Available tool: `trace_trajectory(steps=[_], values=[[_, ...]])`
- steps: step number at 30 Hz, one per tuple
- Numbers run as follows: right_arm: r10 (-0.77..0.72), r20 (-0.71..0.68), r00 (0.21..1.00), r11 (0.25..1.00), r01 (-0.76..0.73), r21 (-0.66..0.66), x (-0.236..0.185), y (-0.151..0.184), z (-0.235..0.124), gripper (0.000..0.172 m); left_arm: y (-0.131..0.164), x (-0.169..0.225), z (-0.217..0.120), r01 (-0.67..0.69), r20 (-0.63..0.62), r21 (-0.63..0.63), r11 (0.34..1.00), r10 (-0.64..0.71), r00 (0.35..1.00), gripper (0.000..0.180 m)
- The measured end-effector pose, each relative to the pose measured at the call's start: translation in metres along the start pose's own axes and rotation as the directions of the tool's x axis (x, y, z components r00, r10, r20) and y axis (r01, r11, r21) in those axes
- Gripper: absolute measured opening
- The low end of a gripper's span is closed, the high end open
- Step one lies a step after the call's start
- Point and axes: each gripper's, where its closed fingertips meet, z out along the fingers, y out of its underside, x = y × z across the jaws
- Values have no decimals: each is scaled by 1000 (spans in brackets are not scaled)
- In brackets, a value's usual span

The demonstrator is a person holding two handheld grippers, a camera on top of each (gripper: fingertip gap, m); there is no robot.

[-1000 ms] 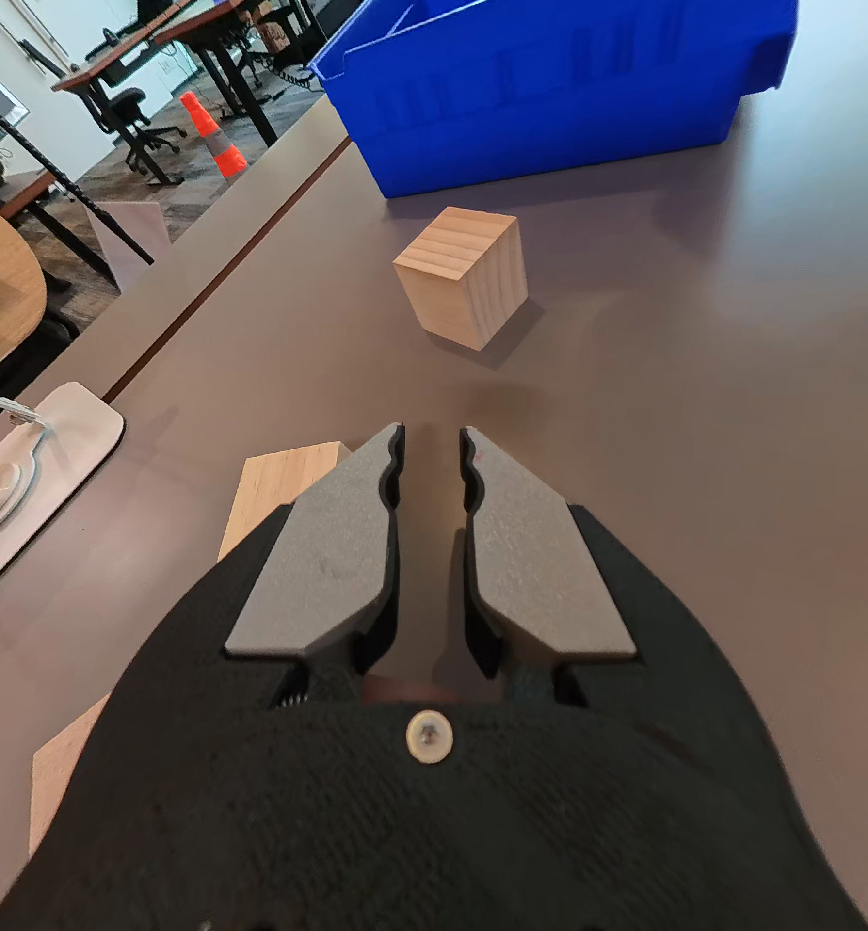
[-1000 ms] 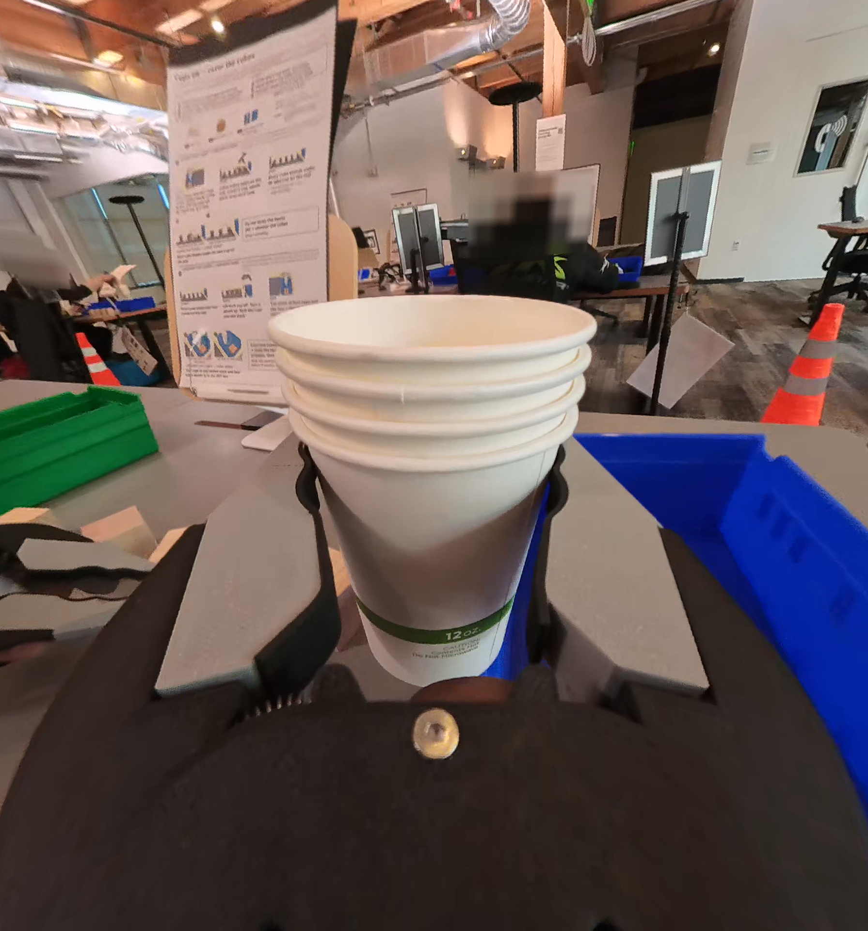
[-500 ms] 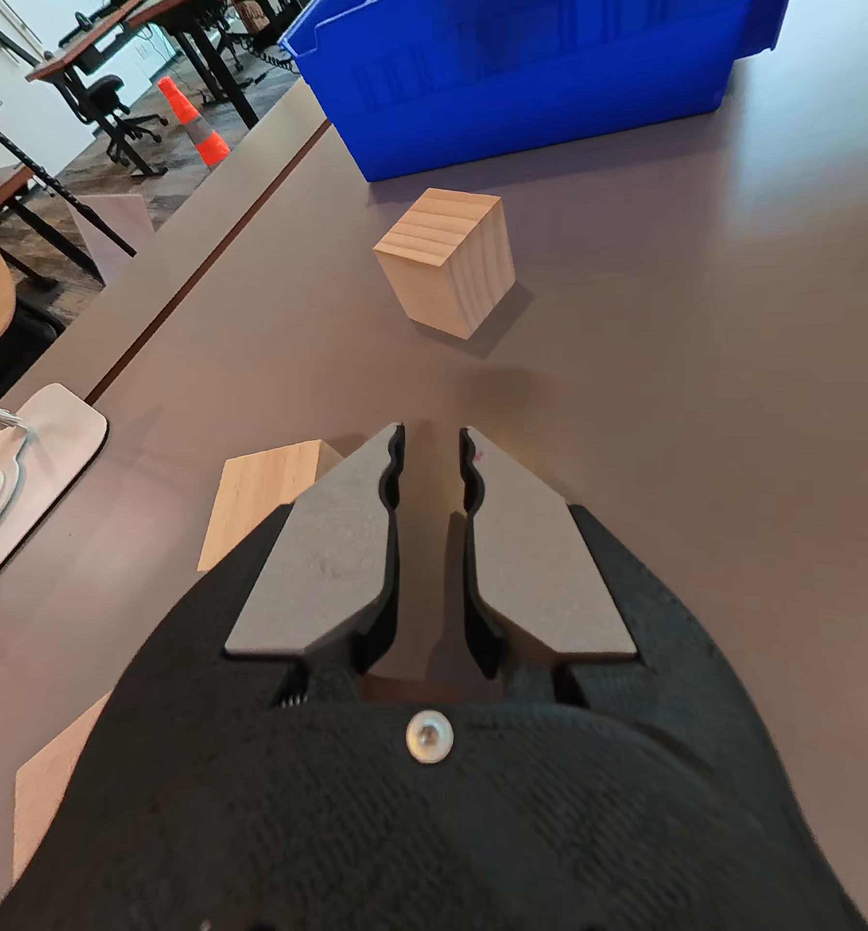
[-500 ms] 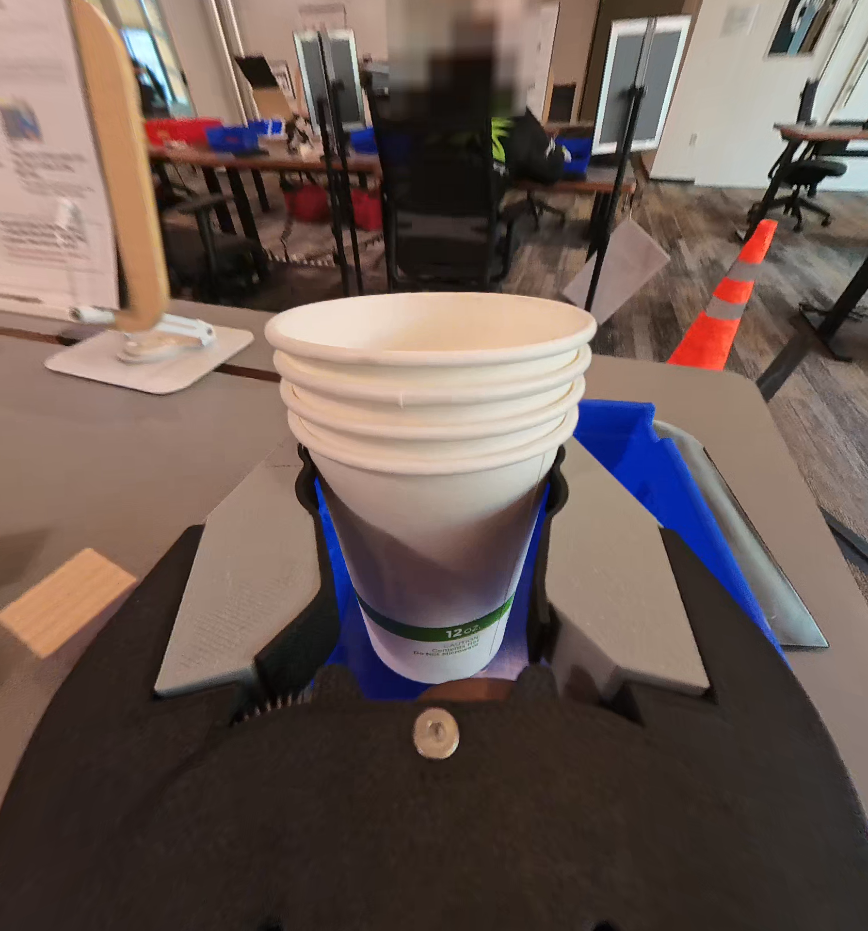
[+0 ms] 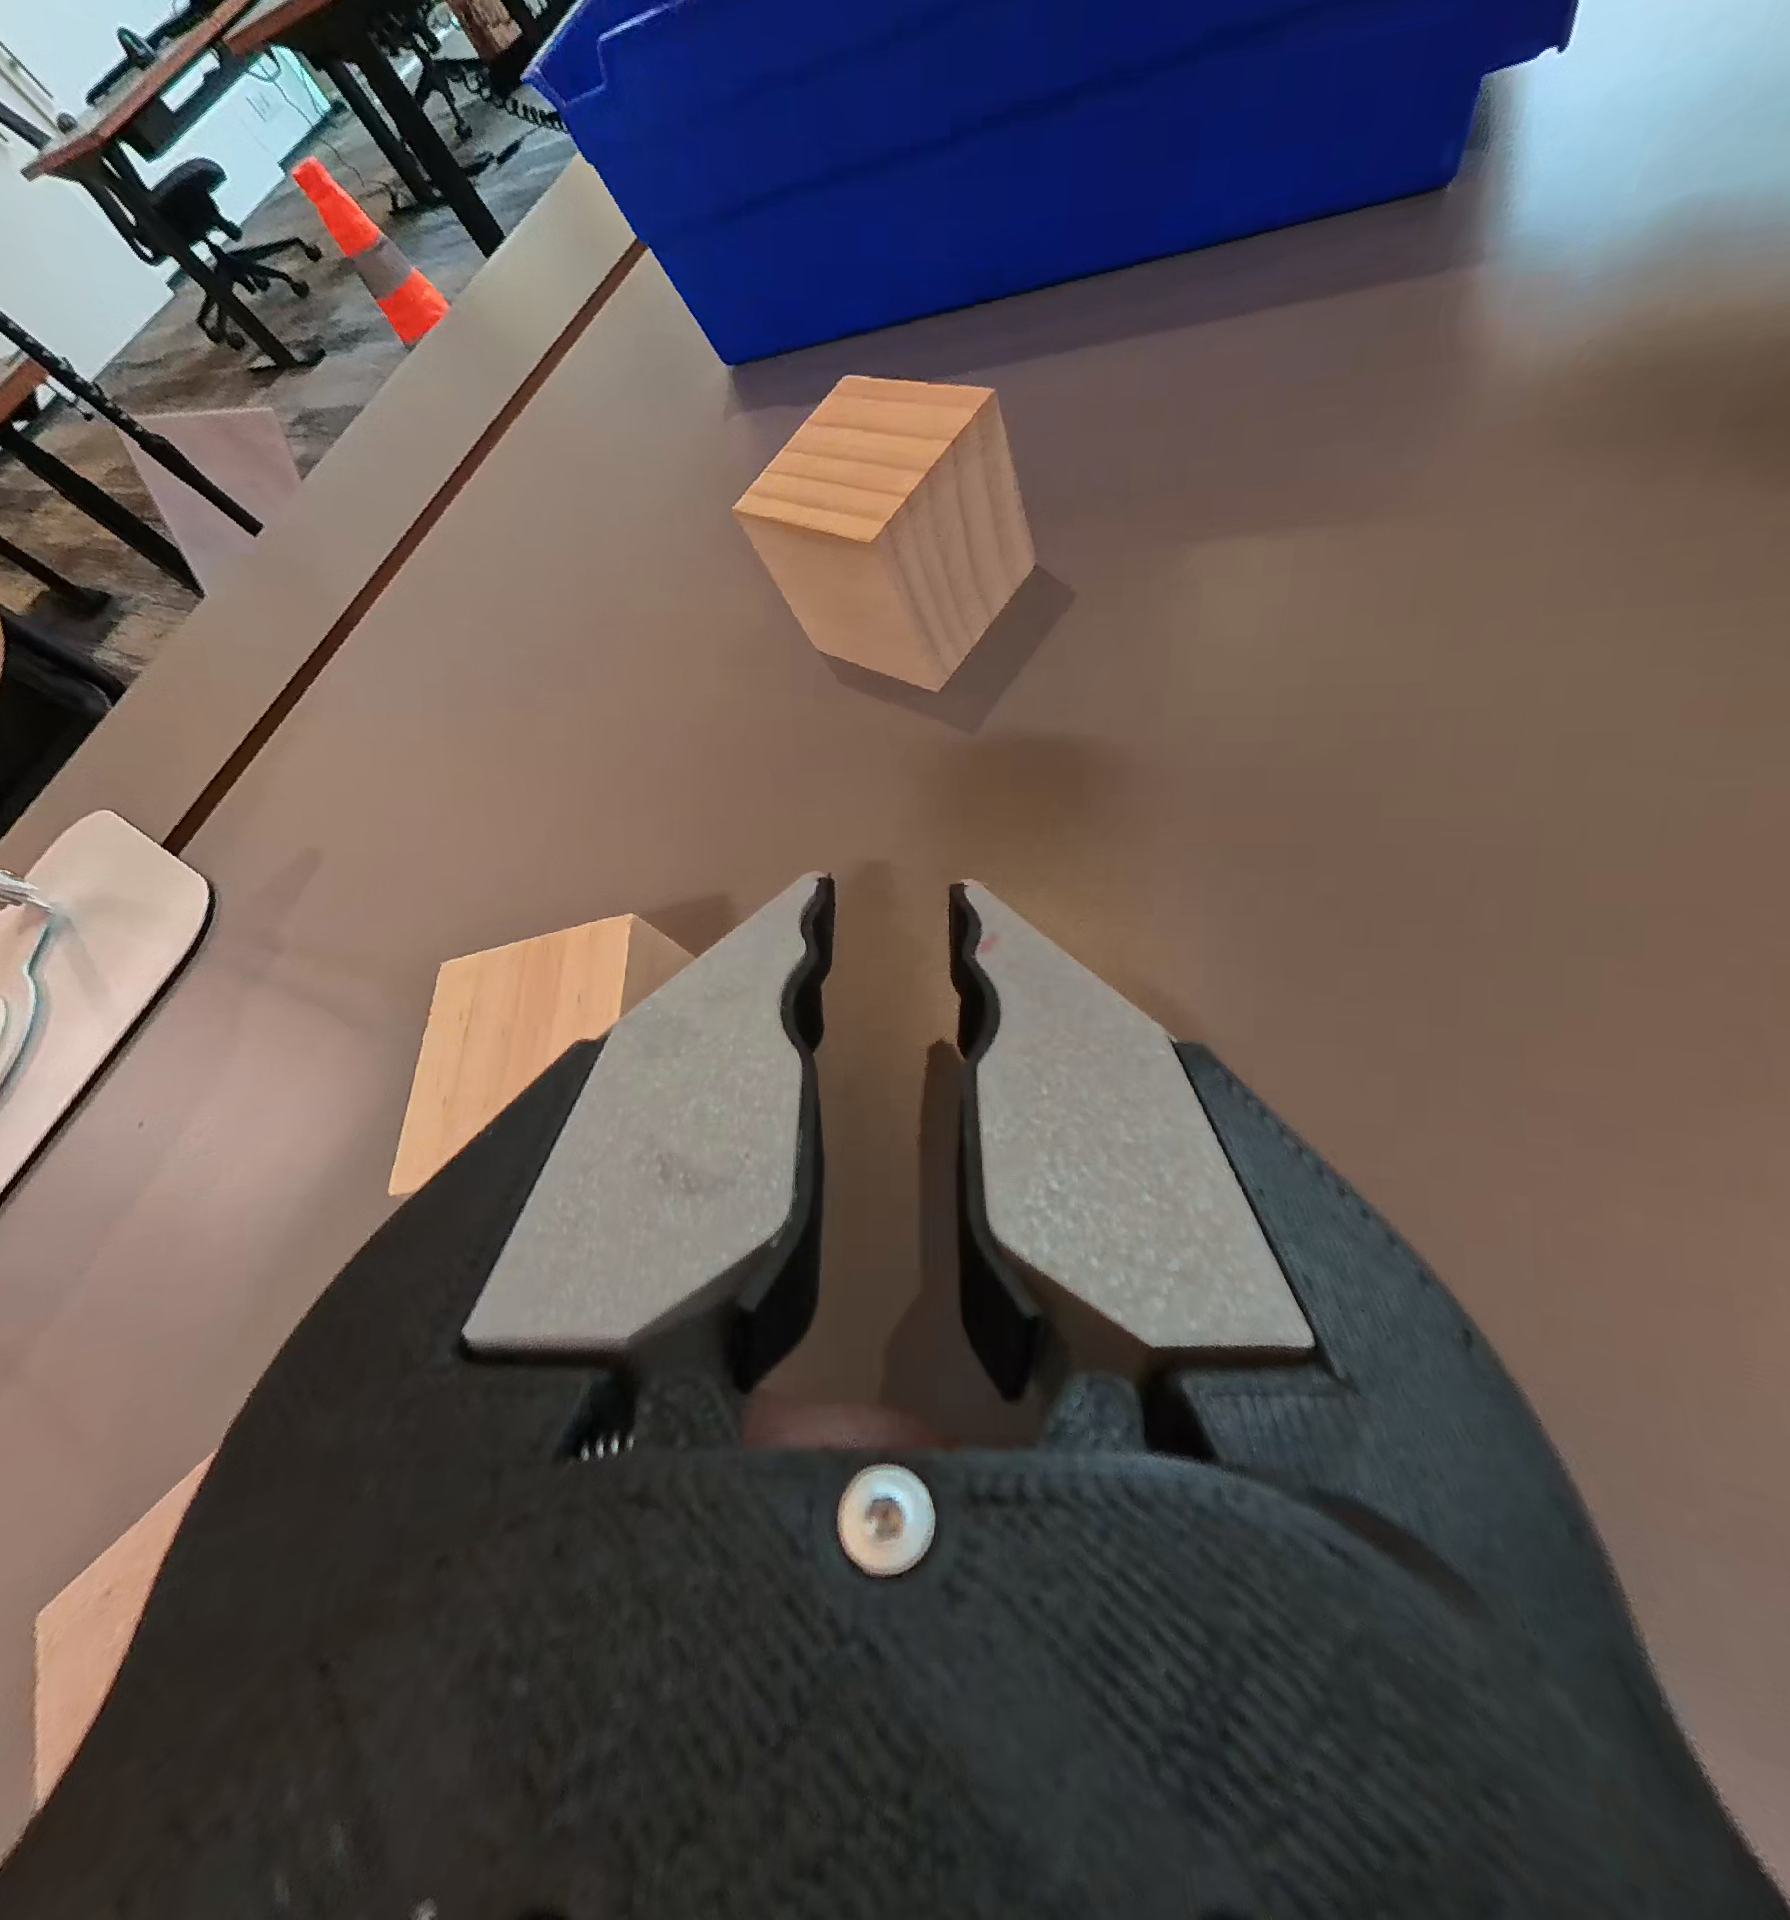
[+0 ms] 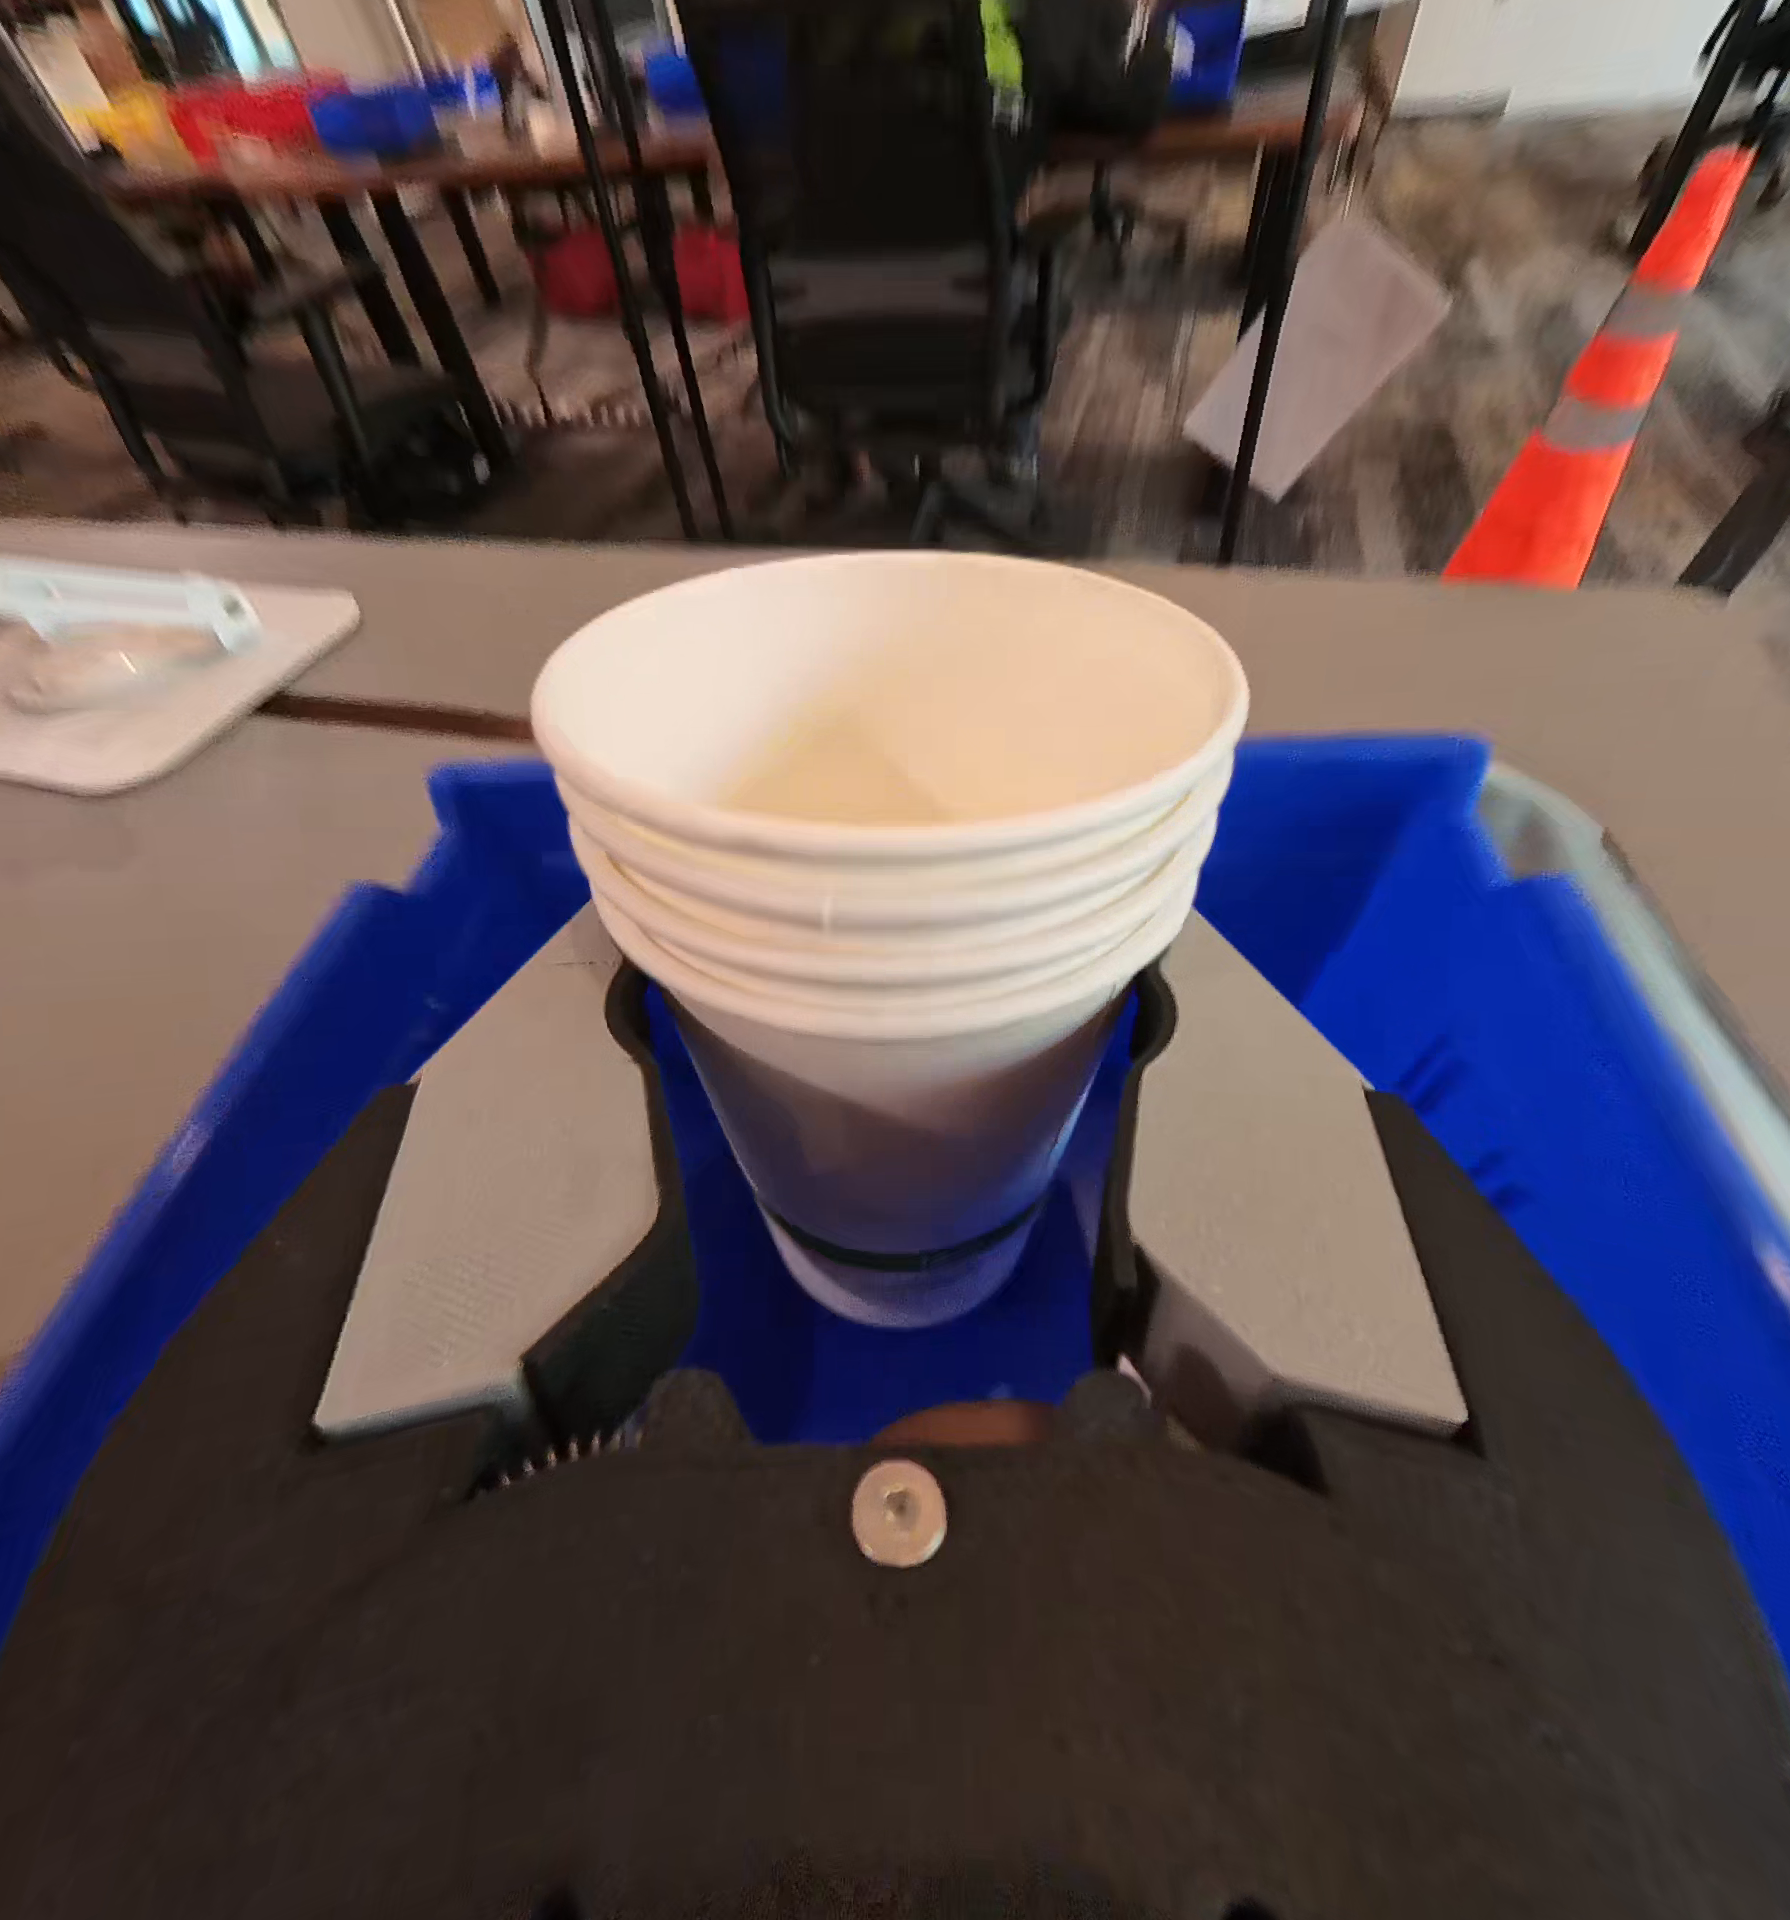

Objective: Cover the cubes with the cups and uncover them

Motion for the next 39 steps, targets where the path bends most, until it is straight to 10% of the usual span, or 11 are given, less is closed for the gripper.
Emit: trace_trajectory(steps=[10,23,30,33,39], values=[[-132,-27,991,975,125,-184,-8,29,-21,94,-1,-8,-4,24,14,15,1000,-25,1000,21],[-71,120,990,980,92,-176,-83,32,-152,88,13,-22,-1,72,41,-19,997,-72,997,21],[-240,-86,967,955,220,-200,-78,61,-188,57,13,-21,0,69,46,-21,997,-68,997,21],[-248,-92,964,948,222,-227,-94,74,-178,0,17,-20,3,60,47,-37,998,-58,997,21],[-244,-87,966,965,233,-121,-131,63,-163,0,19,-24,2,80,53,-41,996,-78,996,20]])
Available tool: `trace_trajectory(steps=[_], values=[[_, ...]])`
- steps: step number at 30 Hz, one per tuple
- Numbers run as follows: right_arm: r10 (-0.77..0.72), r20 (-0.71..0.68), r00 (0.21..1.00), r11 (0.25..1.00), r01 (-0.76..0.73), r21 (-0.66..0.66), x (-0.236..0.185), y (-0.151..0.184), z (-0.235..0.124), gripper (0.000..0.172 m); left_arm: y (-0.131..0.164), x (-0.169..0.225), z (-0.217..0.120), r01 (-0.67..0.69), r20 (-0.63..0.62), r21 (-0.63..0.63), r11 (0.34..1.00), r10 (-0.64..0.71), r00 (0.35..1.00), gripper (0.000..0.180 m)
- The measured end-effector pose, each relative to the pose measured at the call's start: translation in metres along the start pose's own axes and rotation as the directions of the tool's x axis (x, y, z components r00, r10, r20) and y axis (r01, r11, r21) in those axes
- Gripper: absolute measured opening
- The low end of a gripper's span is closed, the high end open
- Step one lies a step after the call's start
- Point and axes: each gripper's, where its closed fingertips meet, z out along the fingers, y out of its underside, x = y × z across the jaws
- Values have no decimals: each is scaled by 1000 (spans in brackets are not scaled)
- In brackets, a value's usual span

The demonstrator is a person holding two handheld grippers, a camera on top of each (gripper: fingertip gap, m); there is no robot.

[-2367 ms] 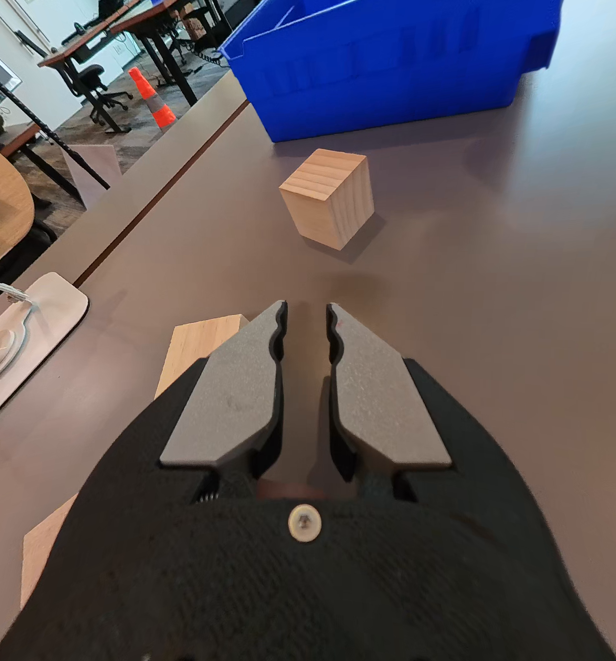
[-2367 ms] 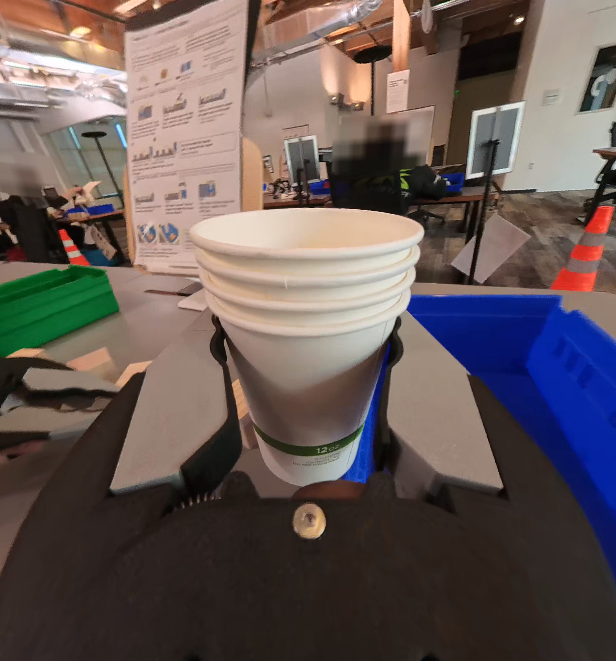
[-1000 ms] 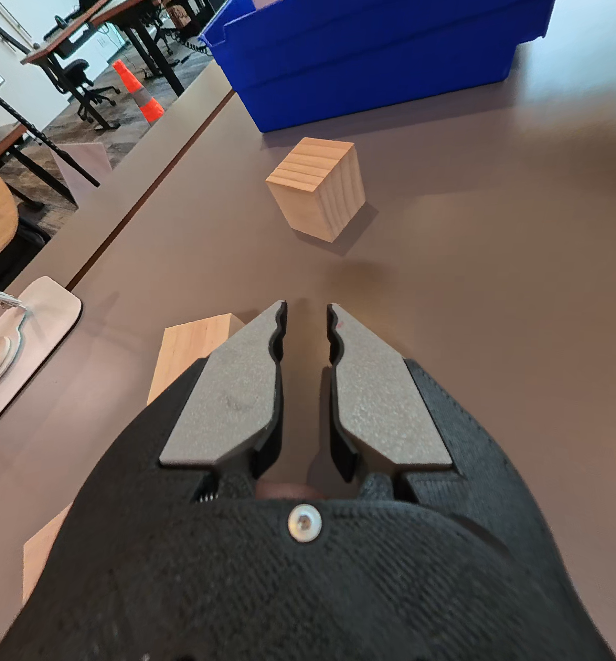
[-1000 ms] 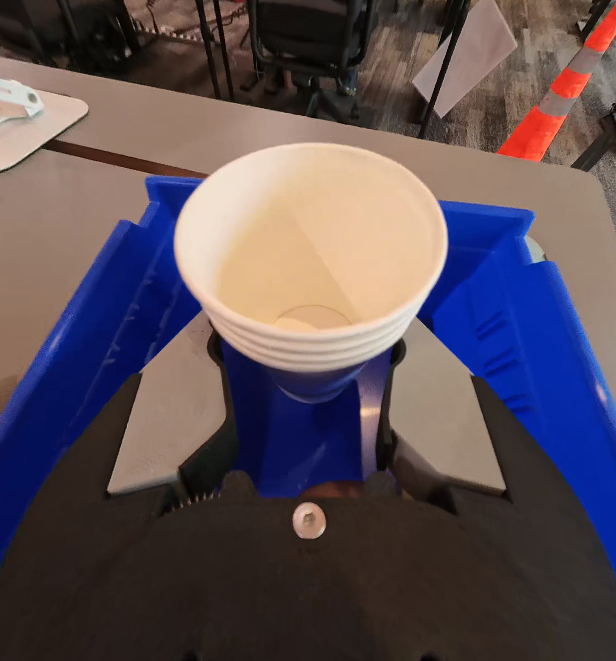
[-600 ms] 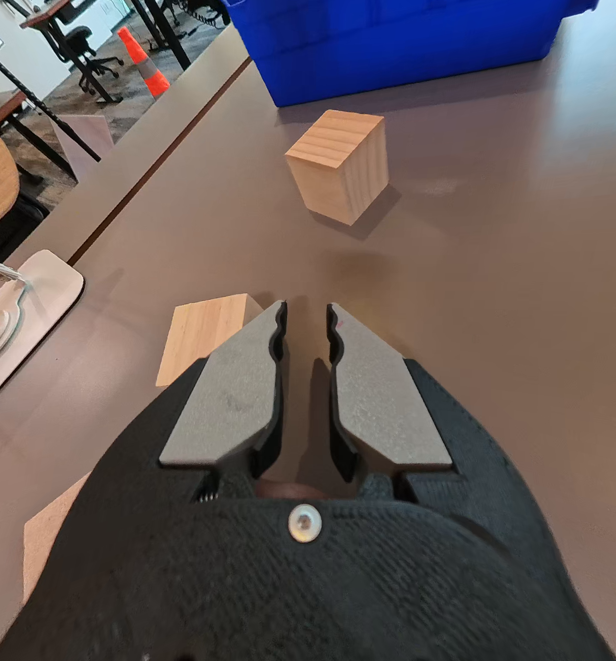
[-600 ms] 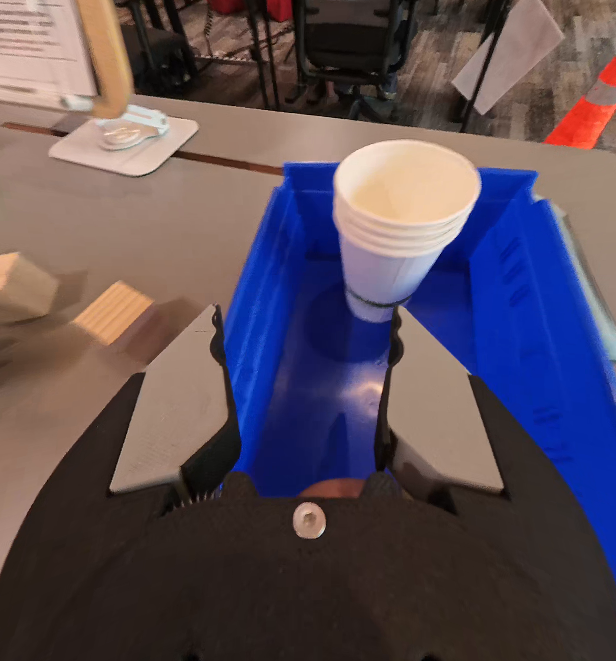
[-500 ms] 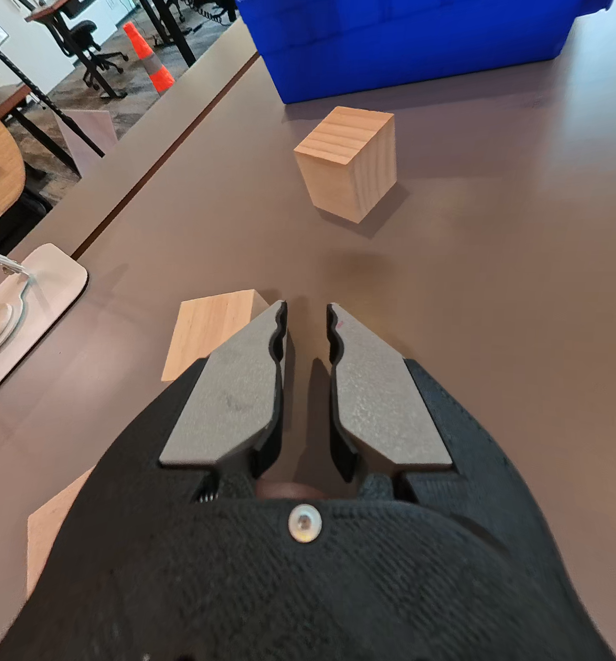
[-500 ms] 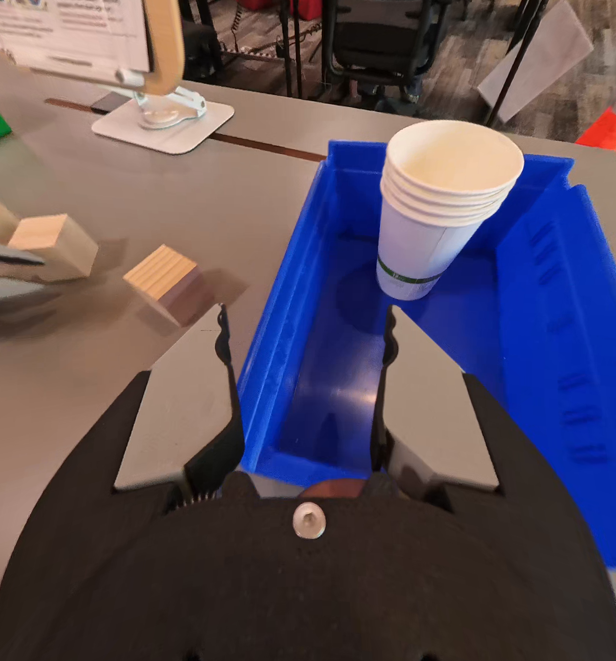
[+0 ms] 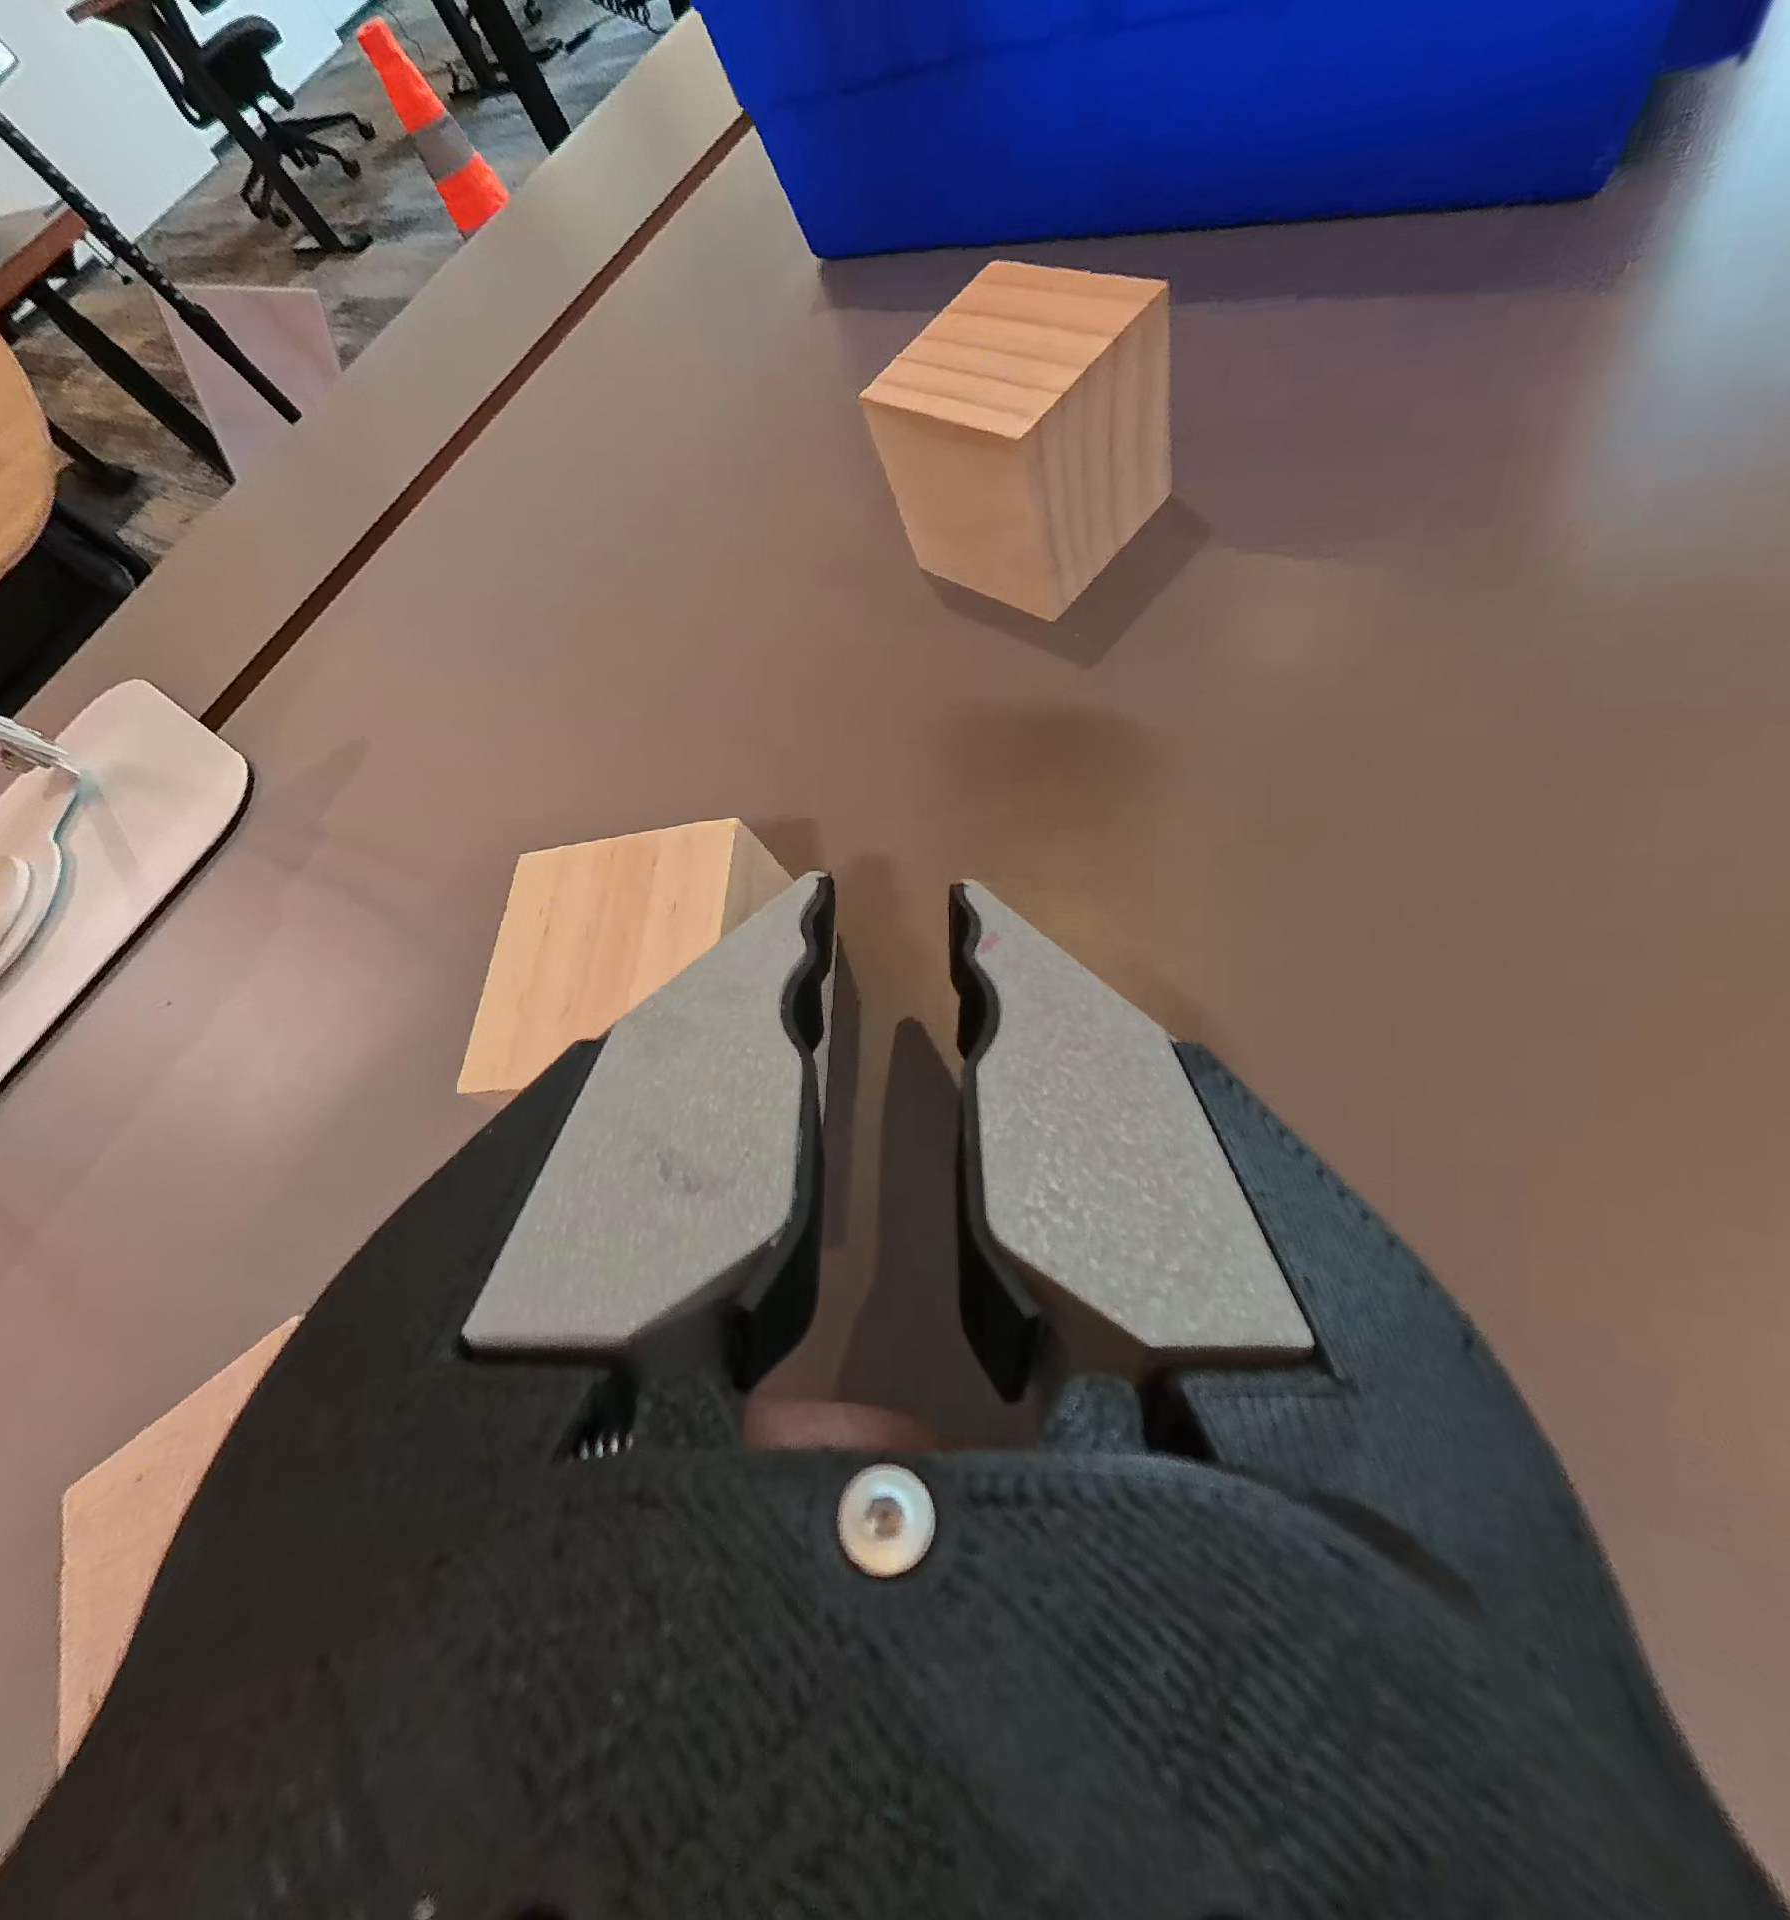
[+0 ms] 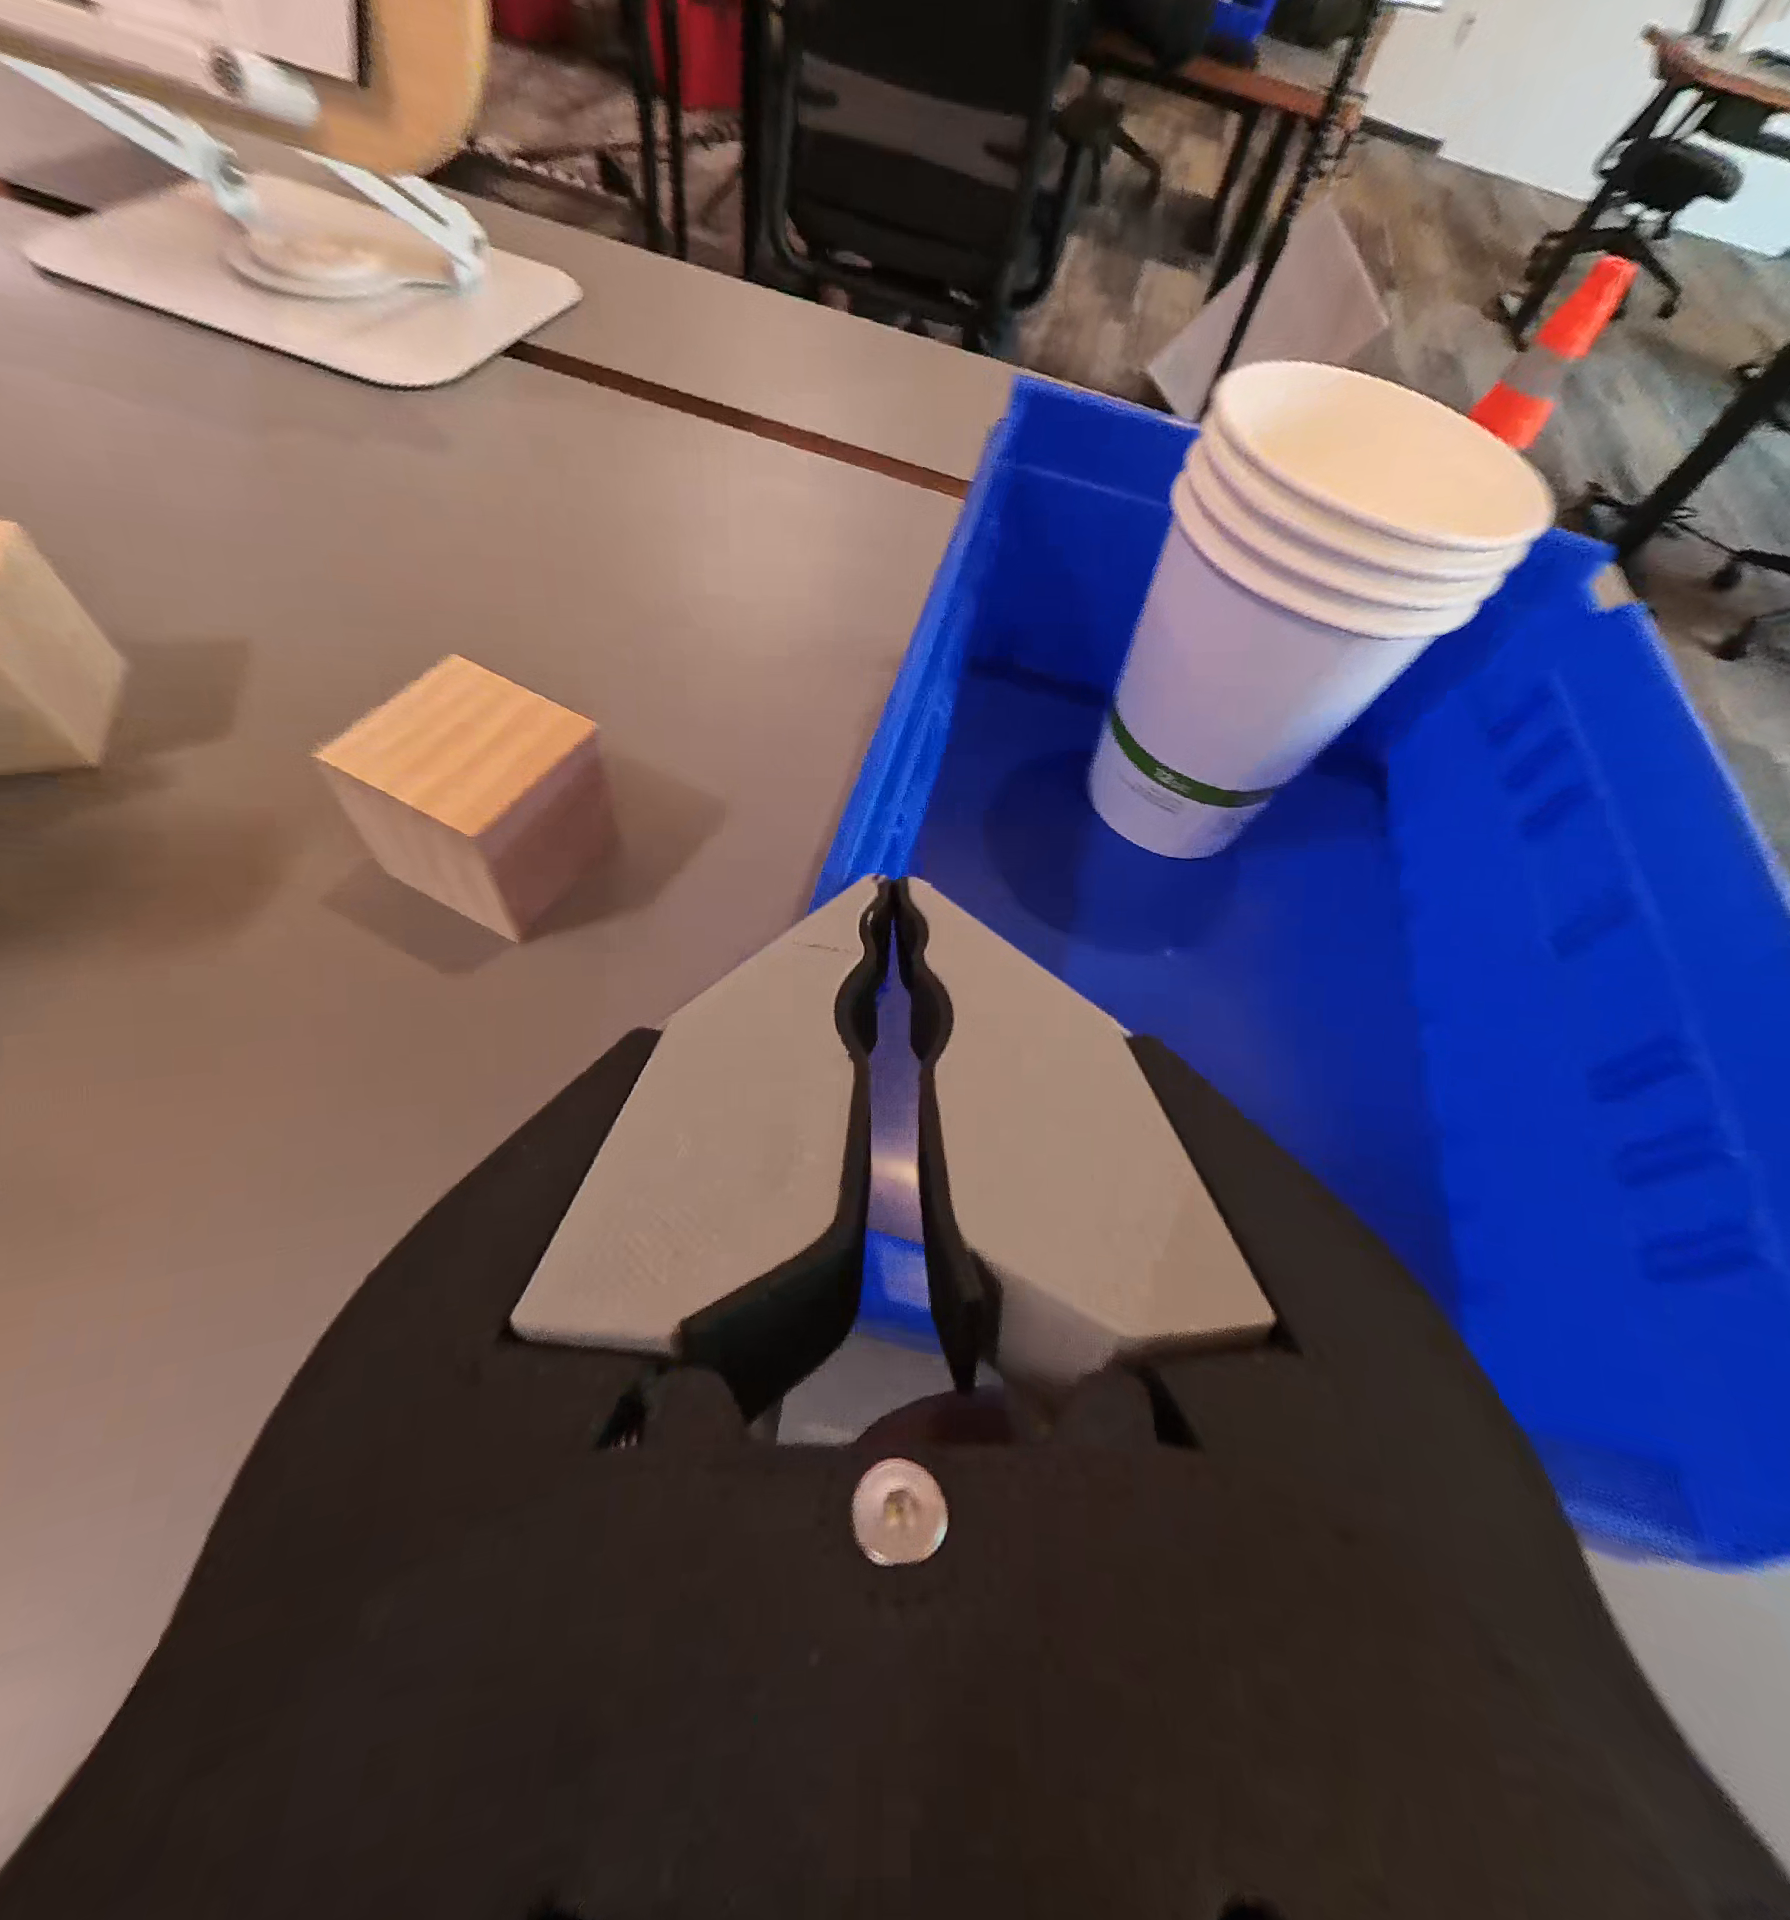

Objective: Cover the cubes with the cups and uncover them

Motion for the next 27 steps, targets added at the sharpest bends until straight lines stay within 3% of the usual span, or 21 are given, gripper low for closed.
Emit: trace_trajectory(steps=[2,7,11,13,16,20,23,27], values=[[18,48,999,1000,-18,-2,-9,0,4,3,1,0,0,0,-2,-3,1000,0,1000,21],[40,47,998,999,-38,-34,-10,5,11,45,0,2,0,-13,-8,-2,1000,13,1000,21],[47,-47,998,988,-39,153,1,-39,-12,56,-1,3,0,-13,-11,2,1000,13,1000,20],[15,22,1000,977,-19,213,-20,-64,-22,57,-1,3,1,-14,-13,1,1000,14,1000,20],[-107,174,979,988,85,131,-69,-76,-16,63,0,4,1,-19,-14,-5,1000,19,1000,21],[-273,507,818,950,312,7,-138,-66,-2,60,0,3,0,-11,-15,-3,1000,10,1000,20],[-345,623,702,836,532,-137,-145,-50,19,73,1,3,1,-5,-19,-8,1000,5,1000,21],[-504,664,552,560,794,-235,-133,-27,50,76,1,3,1,-9,-21,-11,1000,9,1000,21]])
